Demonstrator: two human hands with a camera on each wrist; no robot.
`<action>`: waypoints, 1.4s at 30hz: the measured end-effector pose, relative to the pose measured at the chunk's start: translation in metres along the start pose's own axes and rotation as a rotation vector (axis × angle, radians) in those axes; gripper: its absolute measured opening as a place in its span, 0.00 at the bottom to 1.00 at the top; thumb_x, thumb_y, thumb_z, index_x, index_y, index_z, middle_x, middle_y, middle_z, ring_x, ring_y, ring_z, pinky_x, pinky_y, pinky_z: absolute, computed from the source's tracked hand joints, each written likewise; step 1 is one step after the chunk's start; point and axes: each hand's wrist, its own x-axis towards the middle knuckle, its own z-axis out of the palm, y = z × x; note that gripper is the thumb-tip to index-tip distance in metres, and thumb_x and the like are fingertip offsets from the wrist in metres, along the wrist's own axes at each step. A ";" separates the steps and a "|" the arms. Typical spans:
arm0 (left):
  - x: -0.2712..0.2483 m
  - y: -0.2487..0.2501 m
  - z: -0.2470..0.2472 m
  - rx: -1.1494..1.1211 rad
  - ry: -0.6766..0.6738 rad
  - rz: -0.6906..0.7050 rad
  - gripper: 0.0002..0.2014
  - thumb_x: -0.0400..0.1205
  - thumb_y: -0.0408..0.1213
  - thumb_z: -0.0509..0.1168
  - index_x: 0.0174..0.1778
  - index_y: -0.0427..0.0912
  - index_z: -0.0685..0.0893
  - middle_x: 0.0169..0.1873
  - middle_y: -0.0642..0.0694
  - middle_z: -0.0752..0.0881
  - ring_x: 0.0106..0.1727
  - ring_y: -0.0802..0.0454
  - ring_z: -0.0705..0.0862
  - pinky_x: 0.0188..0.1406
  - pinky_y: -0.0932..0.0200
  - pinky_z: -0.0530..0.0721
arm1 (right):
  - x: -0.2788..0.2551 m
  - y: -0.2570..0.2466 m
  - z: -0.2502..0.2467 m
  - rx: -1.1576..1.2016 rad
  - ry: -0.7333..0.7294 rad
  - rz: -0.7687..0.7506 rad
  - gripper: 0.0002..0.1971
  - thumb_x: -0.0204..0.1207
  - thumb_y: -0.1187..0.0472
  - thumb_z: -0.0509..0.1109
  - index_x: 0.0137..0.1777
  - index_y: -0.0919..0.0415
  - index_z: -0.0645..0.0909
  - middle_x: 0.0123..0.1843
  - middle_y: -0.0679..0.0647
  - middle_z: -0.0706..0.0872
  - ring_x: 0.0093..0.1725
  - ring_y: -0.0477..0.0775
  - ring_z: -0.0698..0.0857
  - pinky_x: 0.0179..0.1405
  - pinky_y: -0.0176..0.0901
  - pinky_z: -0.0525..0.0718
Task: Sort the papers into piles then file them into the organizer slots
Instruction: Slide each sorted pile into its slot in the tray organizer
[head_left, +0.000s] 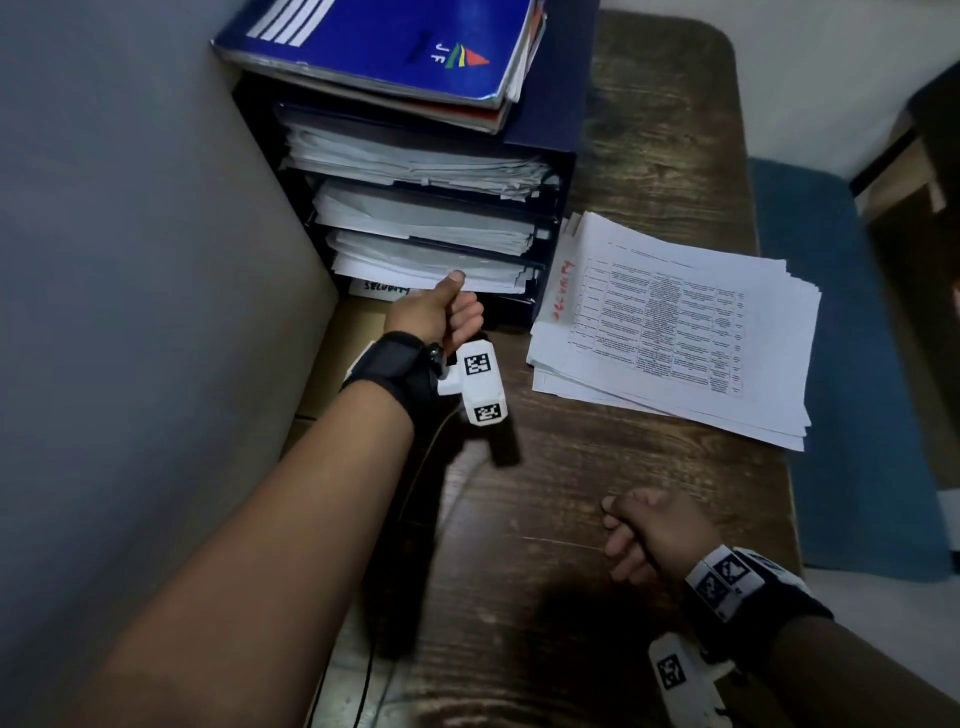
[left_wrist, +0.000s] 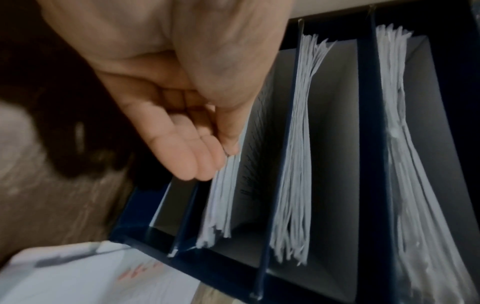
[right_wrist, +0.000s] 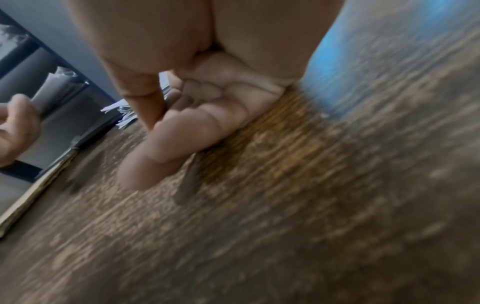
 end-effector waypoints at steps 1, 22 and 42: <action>0.000 0.002 0.002 -0.034 -0.002 -0.012 0.11 0.84 0.38 0.69 0.38 0.38 0.79 0.21 0.49 0.81 0.19 0.57 0.80 0.21 0.67 0.81 | 0.000 0.000 0.000 0.005 -0.005 0.003 0.13 0.82 0.57 0.68 0.42 0.68 0.80 0.29 0.65 0.86 0.22 0.64 0.86 0.22 0.40 0.78; -0.005 -0.083 0.069 0.976 0.138 0.103 0.35 0.75 0.54 0.73 0.70 0.33 0.74 0.67 0.37 0.81 0.65 0.38 0.82 0.62 0.51 0.82 | 0.000 0.002 0.000 0.025 -0.002 -0.028 0.12 0.81 0.59 0.67 0.41 0.68 0.80 0.29 0.66 0.86 0.23 0.64 0.86 0.20 0.38 0.78; -0.008 -0.089 0.109 1.152 0.184 0.062 0.26 0.81 0.32 0.69 0.72 0.30 0.67 0.68 0.34 0.81 0.67 0.37 0.82 0.60 0.50 0.81 | 0.000 0.006 0.001 0.072 -0.022 -0.054 0.10 0.80 0.61 0.66 0.43 0.69 0.80 0.29 0.65 0.86 0.23 0.62 0.86 0.19 0.38 0.79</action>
